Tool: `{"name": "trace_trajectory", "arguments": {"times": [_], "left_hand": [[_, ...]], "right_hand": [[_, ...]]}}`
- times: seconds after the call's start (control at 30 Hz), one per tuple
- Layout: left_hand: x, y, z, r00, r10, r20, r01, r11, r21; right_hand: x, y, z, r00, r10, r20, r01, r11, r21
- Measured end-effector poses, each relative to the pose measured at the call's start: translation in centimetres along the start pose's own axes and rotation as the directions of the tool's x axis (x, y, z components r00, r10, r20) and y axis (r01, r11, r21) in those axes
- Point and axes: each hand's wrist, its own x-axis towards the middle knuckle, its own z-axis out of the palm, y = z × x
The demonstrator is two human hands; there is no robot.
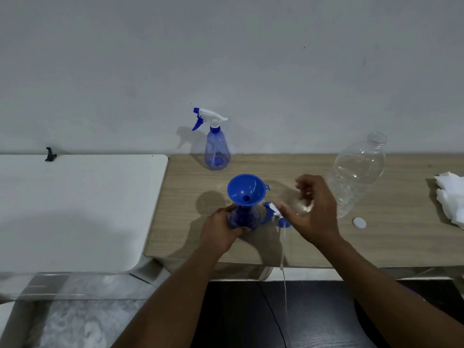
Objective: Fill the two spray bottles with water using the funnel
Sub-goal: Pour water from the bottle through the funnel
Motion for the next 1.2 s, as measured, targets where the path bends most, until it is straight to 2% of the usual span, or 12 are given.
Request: {"name": "trace_trajectory", "arguments": {"times": [0.07,0.17,0.23,0.27,0.37,0.43,0.67,0.77,0.87,0.93,1.03,1.2], "left_hand": [[0.0,-0.1,0.1,1.000,0.020,-0.004,-0.020,1.000,-0.005],[-0.2,0.1,0.2,1.000,0.026,0.012,-0.026,0.999,-0.040],[-0.4,0.5,0.1,0.999,0.046,0.012,-0.045,0.997,-0.056],[-0.4,0.7,0.0,0.998,0.054,0.008,-0.054,0.997,-0.053],[-0.6,0.9,-0.1,0.999,0.049,0.016,-0.048,0.996,-0.069],[-0.5,0.8,-0.1,0.999,0.038,0.026,-0.036,0.996,-0.079],[-0.3,0.7,-0.2,0.999,0.031,0.037,-0.028,0.997,-0.070],[-0.2,0.6,-0.4,0.999,0.025,0.044,-0.022,0.997,-0.074],[-0.3,0.7,-0.7,0.998,0.027,0.049,-0.024,0.998,-0.057],[-0.3,0.6,-0.9,0.998,0.015,0.054,-0.013,0.999,-0.031],[-0.1,0.3,-1.4,0.999,-0.012,0.044,0.012,1.000,0.011],[-0.2,0.2,-1.8,0.999,-0.037,0.023,0.037,0.999,0.012]], "right_hand": [[-0.9,0.3,-1.7,0.971,0.004,-0.241,-0.019,0.998,-0.058],[-1.6,1.4,-2.9,0.842,0.124,-0.524,-0.179,0.982,-0.056],[-1.5,2.3,-3.1,0.738,0.262,-0.621,-0.313,0.949,0.028],[-1.3,2.8,-3.1,0.706,0.345,-0.618,-0.378,0.922,0.082],[-0.4,4.0,-3.3,0.730,0.527,-0.435,-0.480,0.848,0.223],[0.4,4.2,-3.6,0.771,0.546,-0.327,-0.476,0.836,0.273],[2.7,4.4,-4.5,0.839,0.434,-0.328,-0.426,0.899,0.100],[4.1,4.0,-5.7,0.907,0.379,-0.183,-0.376,0.925,0.051],[6.4,2.7,-7.2,0.950,0.309,0.054,-0.310,0.951,0.011],[7.8,1.6,-7.8,0.936,0.264,0.234,-0.263,0.964,-0.037],[9.2,0.0,-7.9,0.859,0.218,0.463,-0.162,0.974,-0.158],[9.7,-0.9,-7.4,0.733,0.212,0.647,-0.023,0.958,-0.287]]}}
